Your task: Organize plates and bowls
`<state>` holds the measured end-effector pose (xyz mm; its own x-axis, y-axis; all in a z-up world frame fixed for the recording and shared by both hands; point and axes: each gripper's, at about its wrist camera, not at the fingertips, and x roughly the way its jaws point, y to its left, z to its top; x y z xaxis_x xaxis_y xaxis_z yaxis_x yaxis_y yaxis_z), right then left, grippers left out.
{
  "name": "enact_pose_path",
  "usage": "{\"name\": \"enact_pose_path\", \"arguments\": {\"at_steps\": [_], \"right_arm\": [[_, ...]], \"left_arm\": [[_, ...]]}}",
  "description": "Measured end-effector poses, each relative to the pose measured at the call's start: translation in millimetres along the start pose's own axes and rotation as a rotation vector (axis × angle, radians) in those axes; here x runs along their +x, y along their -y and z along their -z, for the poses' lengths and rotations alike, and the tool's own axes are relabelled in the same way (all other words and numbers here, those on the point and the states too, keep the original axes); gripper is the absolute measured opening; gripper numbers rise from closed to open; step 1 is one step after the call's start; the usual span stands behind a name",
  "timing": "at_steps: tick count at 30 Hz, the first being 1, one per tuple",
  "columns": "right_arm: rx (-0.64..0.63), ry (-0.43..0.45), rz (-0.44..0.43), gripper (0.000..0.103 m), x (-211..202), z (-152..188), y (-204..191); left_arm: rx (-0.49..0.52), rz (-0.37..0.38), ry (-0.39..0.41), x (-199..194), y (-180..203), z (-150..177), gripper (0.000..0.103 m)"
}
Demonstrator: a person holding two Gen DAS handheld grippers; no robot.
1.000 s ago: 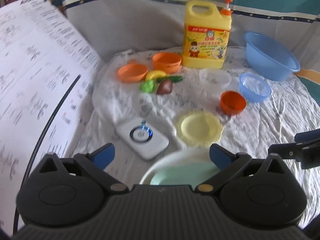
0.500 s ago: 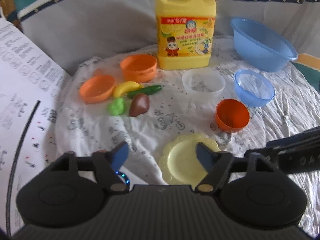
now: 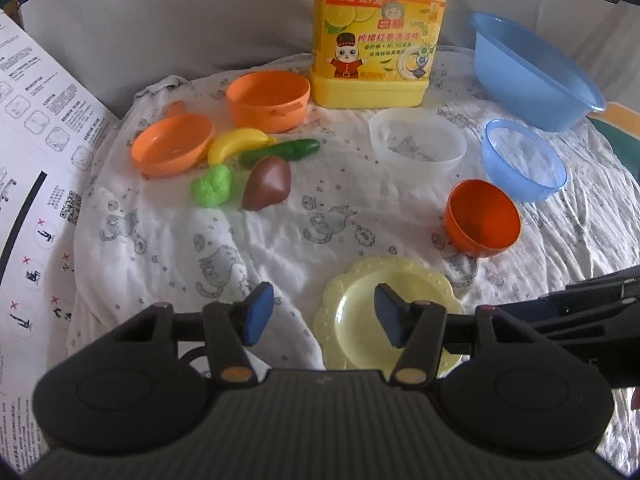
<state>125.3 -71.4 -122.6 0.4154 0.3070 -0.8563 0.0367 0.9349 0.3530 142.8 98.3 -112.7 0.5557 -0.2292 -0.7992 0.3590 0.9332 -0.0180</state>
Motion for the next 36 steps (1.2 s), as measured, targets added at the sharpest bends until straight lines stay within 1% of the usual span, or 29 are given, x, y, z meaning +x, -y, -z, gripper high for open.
{"name": "enact_pose_path", "arguments": {"at_steps": [2, 3, 4, 7, 9, 11, 14, 15, 16, 17, 18, 19, 24, 27, 28, 29, 31, 32, 36], "right_arm": [[-0.012, 0.003, -0.005, 0.022, 1, 0, -1], [-0.015, -0.001, -0.009, 0.011, 3, 0, -1], [-0.019, -0.002, -0.009, 0.008, 3, 0, -1], [-0.028, 0.002, -0.015, 0.004, 3, 2, 0], [-0.019, 0.005, -0.011, 0.003, 2, 2, 5], [-0.008, 0.007, -0.007, 0.003, 1, 0, 11], [0.016, -0.008, -0.028, 0.003, -1, -1, 18], [0.035, -0.015, -0.040, 0.004, -1, -2, 21], [0.046, -0.018, -0.050, 0.007, -1, -2, 22], [0.052, -0.018, -0.056, 0.008, -1, -2, 23], [0.055, -0.017, -0.065, 0.009, -2, -1, 23], [0.056, -0.016, -0.070, 0.009, -2, -1, 23], [0.095, -0.002, -0.075, 0.011, -4, -3, 29], [0.109, 0.033, -0.055, 0.020, -12, -5, 33], [0.107, 0.044, -0.051, 0.023, -14, -6, 34], [0.104, 0.052, -0.051, 0.024, -17, -7, 33], [0.095, 0.060, -0.059, 0.024, -19, -8, 30], [0.086, 0.059, -0.063, 0.025, -18, -9, 27], [0.052, 0.037, -0.065, 0.027, -6, -8, 14]], "left_arm": [[0.006, -0.001, -0.004, 2, 0, 1, 0.055], [0.008, -0.001, -0.006, 3, 1, 1, 0.055], [0.008, 0.001, -0.008, 4, 1, 1, 0.055], [0.015, 0.010, -0.016, 4, 1, 5, 0.055], [0.022, 0.016, -0.024, 5, 2, 7, 0.055], [0.031, 0.023, -0.029, 6, 3, 8, 0.055], [0.048, 0.035, -0.033, 8, 8, 8, 0.053], [0.052, 0.040, -0.038, 9, 9, 8, 0.050], [0.055, 0.045, -0.043, 10, 11, 9, 0.041], [0.058, 0.051, -0.046, 10, 11, 9, 0.032], [0.059, 0.063, -0.048, 10, 12, 10, 0.029], [0.060, 0.069, -0.045, 9, 13, 10, 0.029], [0.059, 0.065, -0.049, 7, 13, 12, 0.031], [0.042, 0.061, -0.048, 5, 9, 12, 0.033], [0.035, 0.061, -0.042, 3, 7, 12, 0.035], [0.026, 0.062, -0.037, 2, 5, 12, 0.038], [0.004, 0.064, -0.025, 0, 1, 11, 0.041], [-0.007, 0.068, -0.025, 1, -1, 10, 0.043], [-0.010, 0.089, -0.061, 10, 0, 9, 0.044]]}}
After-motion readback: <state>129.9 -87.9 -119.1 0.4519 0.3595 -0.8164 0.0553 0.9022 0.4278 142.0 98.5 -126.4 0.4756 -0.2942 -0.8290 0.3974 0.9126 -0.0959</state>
